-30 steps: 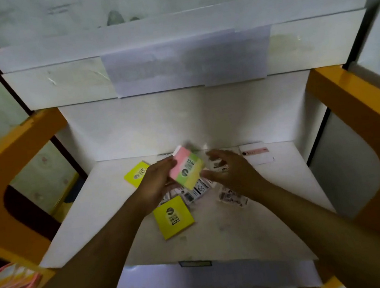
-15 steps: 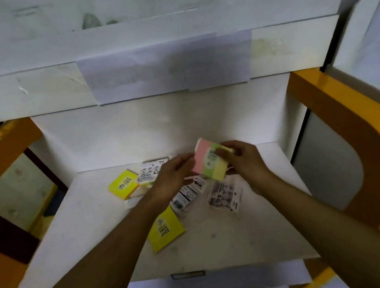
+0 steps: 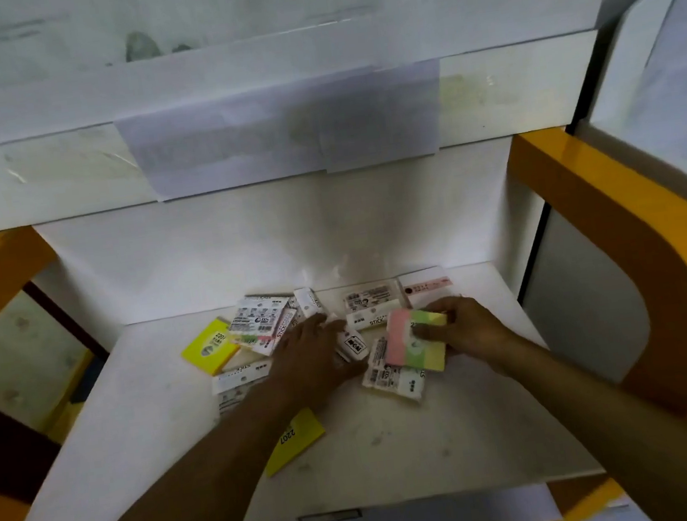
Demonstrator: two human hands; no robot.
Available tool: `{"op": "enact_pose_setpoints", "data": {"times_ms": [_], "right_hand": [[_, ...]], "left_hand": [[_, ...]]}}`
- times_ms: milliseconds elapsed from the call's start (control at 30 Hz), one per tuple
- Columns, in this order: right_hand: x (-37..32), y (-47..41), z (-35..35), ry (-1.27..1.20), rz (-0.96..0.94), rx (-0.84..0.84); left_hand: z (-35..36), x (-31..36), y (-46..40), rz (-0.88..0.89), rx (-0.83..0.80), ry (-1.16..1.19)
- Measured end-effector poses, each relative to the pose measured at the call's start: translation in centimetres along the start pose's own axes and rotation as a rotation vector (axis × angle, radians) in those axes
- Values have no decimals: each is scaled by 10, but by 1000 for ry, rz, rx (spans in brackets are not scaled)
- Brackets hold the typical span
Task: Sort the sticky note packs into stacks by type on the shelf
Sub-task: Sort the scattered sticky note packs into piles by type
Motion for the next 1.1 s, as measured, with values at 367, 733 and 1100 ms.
{"op": "enact_pose_setpoints", "data": {"times_ms": [367,733,1100], "right_hand": [[-12,-3,33,148,-80,-112],[6,11,-33,-273,19,253],[35,-7,-34,-152,17,402]], "left_hand": [[-4,-13,-3,36,154,138],[-6,48,-51,146,-70,72],[-50,44,-52,96,255,321]]}}
Point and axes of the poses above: each hand's wrist, its own y-axis away from the middle knuckle, its own z-axis out of the palm, x = y × z, the point moved 1 cm from there along -y, towards the middle knuckle, and after that the axes turned 10 degrees about -z, right-handed, at the moved point
